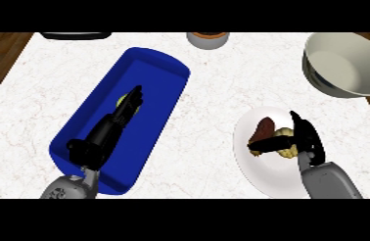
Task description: Pick the sweet potato from the plate and place it in the bowl
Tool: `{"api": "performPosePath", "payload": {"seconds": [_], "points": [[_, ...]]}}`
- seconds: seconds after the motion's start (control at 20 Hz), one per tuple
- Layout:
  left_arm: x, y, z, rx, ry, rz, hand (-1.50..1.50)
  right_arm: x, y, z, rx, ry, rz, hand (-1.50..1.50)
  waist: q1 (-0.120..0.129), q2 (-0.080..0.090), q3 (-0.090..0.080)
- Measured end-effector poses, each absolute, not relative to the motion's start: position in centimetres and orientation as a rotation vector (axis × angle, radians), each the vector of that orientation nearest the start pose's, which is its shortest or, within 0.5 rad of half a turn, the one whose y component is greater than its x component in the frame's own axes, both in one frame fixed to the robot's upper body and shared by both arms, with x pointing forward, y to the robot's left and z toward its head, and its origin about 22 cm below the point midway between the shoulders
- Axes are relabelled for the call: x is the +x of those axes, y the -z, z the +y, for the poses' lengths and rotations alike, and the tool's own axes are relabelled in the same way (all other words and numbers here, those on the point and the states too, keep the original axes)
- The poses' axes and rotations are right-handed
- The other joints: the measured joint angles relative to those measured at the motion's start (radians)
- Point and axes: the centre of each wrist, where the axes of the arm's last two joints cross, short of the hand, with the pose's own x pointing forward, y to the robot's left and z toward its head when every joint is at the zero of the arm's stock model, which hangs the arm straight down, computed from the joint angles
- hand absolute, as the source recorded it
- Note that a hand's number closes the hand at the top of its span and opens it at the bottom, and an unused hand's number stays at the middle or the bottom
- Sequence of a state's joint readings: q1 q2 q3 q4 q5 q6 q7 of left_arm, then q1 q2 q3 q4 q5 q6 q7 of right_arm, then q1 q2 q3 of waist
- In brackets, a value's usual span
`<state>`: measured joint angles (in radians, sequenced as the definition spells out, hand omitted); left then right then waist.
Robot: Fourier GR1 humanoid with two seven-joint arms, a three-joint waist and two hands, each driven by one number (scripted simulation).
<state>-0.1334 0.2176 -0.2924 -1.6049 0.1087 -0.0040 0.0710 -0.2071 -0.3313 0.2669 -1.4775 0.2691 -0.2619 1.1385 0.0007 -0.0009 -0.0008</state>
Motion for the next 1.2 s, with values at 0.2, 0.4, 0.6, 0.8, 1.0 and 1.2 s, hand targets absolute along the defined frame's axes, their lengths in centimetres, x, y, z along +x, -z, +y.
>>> {"api": "performPosePath", "payload": {"seconds": [0.2, 0.4, 0.6, 0.8, 1.0, 1.2], "points": [[26.1, -3.4, 20.3, -0.166, 0.378, -1.588, 0.0, 28.2, -2.2, -22.9, -0.599, -0.165, -0.591, -1.5, 0.0, -0.002, -0.004], [26.2, -3.3, 20.9, -0.168, 0.379, -1.59, 0.0, 28.1, -1.5, -22.8, -0.603, -0.153, -0.594, -1.5, -0.001, -0.005, -0.009], [26.8, -2.7, 20.8, -0.169, 0.374, -1.594, 0.0, 28.8, -0.8, -22.6, -0.621, -0.135, -0.624, 1.5, -0.003, -0.008, -0.014], [26.6, -3.2, 20.5, -0.167, 0.376, -1.59, 0.0, 29.1, 0.0, -22.8, -0.682, -0.142, -0.657, 1.5, -0.001, -0.009, -0.015], [26.2, -2.7, 20.8, -0.167, 0.377, -1.587, 0.0, 29.6, 0.0, -22.8, -0.721, -0.135, -0.668, 1.5, 0.0, -0.008, -0.013], [26.9, -2.9, 20.5, -0.166, 0.375, -1.588, 0.0, 29.7, -0.1, -23.1, -0.747, -0.125, -0.672, 1.5, -0.001, -0.006, -0.009]]}}
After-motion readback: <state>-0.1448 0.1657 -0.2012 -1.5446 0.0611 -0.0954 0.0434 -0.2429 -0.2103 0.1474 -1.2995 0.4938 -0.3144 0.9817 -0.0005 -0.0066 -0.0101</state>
